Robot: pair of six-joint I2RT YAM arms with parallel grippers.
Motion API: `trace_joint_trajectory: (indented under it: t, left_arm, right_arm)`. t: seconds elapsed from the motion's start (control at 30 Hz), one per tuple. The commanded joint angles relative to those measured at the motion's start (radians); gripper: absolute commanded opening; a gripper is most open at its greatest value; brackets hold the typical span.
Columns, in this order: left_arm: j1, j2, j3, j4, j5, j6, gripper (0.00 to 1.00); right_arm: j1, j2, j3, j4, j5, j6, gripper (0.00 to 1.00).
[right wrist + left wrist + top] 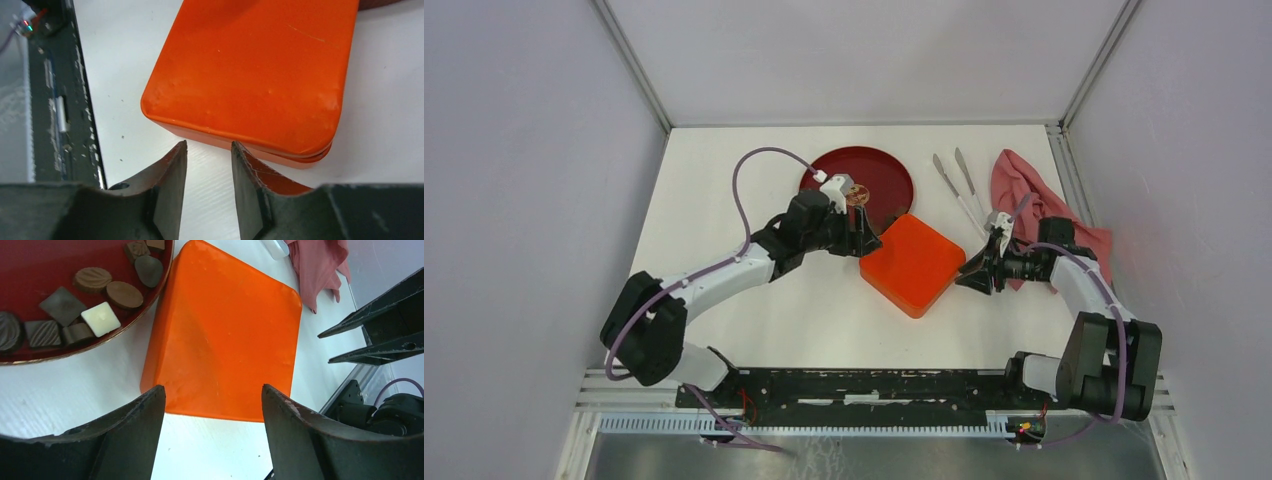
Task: Pack the chocolate
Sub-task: Adjust the packing box at the center of the board.
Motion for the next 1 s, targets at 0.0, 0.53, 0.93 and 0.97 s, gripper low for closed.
trace_joint_trajectory:
  t: [0.0,0.53,0.93,0.97]
  left_arm:
    - [0.022,0.093,0.105,0.016,0.111,0.023,0.76]
    - [0.083,0.198,0.153,0.007,0.152,0.051,0.67]
    - [0.082,-0.238,0.0,0.101,0.042,0.012,0.93]
    - [0.082,-0.258,0.007,0.082,0.043,0.012,0.95]
  right_arm:
    - [-0.051,-0.029,-0.064,0.133,-0.122,0.263,0.47]
    - [-0.126,0.018,-0.207,0.476,-0.17,0.728,0.62]
    - [-0.132,-0.136,0.061,0.023,0.07,0.125,0.64]
    - [-0.135,-0.164,0.067,0.051,0.098,0.14,0.65]
